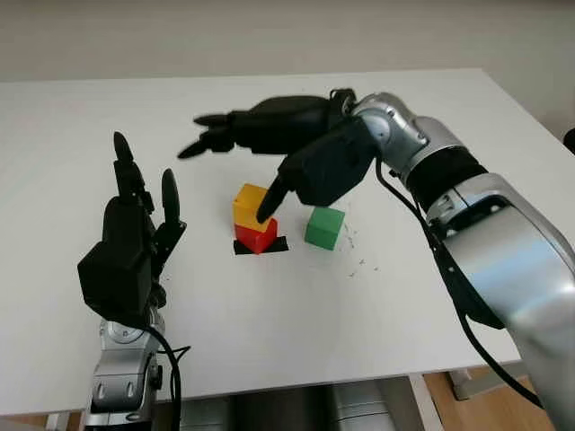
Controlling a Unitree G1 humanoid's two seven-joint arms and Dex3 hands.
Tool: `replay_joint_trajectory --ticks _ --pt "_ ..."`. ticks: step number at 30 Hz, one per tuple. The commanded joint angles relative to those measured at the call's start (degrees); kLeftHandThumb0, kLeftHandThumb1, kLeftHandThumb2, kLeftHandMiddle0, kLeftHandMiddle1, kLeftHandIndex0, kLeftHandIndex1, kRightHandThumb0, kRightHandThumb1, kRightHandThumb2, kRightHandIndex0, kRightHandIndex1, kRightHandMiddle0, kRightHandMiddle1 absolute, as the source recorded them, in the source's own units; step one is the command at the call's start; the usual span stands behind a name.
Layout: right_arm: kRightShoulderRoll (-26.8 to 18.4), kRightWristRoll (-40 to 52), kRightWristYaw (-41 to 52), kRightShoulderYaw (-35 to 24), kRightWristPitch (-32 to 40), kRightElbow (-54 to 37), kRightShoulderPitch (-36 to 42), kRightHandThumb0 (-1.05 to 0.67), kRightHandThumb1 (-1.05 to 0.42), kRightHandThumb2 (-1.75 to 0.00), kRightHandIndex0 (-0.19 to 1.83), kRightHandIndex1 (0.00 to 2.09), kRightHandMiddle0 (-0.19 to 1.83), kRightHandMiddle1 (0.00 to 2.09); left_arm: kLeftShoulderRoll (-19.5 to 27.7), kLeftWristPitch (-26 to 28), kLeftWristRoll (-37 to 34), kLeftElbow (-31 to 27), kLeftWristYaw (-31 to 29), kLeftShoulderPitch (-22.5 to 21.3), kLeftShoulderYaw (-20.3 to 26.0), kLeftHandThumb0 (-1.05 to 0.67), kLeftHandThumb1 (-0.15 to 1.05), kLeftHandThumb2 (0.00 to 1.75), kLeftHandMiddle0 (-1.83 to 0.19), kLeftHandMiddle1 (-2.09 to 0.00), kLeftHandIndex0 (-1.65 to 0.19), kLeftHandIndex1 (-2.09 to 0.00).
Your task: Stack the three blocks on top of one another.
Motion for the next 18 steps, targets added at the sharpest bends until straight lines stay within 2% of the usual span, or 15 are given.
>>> replay_joint_trajectory --ticks 1,5,11,18 --pt "-3.2 1.6 -0.8 -2.7 0.5 -0.7 -1.3 -0.7 -0.87 -0.06 -0.03 0.08 0.11 0.27 -0.1 0.0 -0.4 -0.6 -0.3 0.4 0.2 -0.73 1.05 0.66 0.19 0.0 0.19 0.0" --pt "-7.5 1.5 -3.9 -4.4 0.8 -1.8 -0.3 -0.7 -0.88 -0.05 0.09 0.12 0.21 0.29 0.5 0.6 -1.0 -1.2 -0.9 1.0 0.9 -0.73 1.05 0.66 0.19 0.0 0.19 0.0" --pt "-13.1 1.3 -4.0 -5.3 1.8 -1.8 2.7 -0.64 -0.89 -0.06 0.15 0.13 0.2 0.27 1.6 0.3 -1.1 -0.7 -1.7 0.7 1.4 -0.73 1.05 0.66 0.19 0.0 0.19 0.0" --pt "-17.2 2.5 -2.8 -7.0 3.2 -2.6 6.0 -0.58 -0.88 -0.05 0.18 0.12 0.2 0.25 2.5 1.2 -1.7 -0.7 -2.6 0.1 2.0 -0.75 1.05 0.65 0.19 0.0 0.19 0.0"
